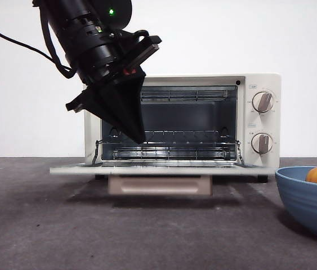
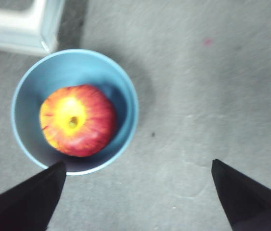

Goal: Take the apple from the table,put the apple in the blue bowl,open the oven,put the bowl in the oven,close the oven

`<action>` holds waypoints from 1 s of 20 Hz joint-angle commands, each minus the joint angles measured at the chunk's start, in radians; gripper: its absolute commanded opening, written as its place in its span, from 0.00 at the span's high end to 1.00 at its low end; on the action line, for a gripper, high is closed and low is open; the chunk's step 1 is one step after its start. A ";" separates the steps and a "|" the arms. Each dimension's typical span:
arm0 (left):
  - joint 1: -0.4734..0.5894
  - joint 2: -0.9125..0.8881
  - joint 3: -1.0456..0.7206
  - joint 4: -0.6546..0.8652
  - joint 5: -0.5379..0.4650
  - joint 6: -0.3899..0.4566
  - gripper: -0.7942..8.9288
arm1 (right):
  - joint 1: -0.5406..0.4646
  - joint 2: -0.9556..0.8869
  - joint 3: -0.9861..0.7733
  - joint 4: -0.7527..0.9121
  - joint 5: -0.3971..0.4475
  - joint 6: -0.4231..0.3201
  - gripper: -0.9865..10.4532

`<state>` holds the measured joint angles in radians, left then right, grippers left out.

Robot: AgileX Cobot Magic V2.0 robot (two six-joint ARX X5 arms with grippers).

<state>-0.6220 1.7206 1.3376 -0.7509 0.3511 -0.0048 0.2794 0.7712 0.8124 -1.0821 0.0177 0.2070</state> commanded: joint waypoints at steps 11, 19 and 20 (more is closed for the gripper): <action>0.154 -0.295 -0.145 0.130 0.023 0.032 0.91 | -0.156 0.311 0.006 0.148 -0.104 -0.092 0.52; 0.333 -0.677 -0.457 0.210 0.122 -0.042 0.91 | -0.171 0.518 0.005 0.289 -0.161 -0.095 0.58; 0.337 -0.721 -0.478 0.213 0.122 -0.055 0.91 | -0.171 0.540 0.005 0.301 -0.168 -0.096 0.60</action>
<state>-0.2825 0.9909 0.8490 -0.5488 0.4690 -0.0448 0.1081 1.3033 0.8124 -0.7811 -0.1478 0.1257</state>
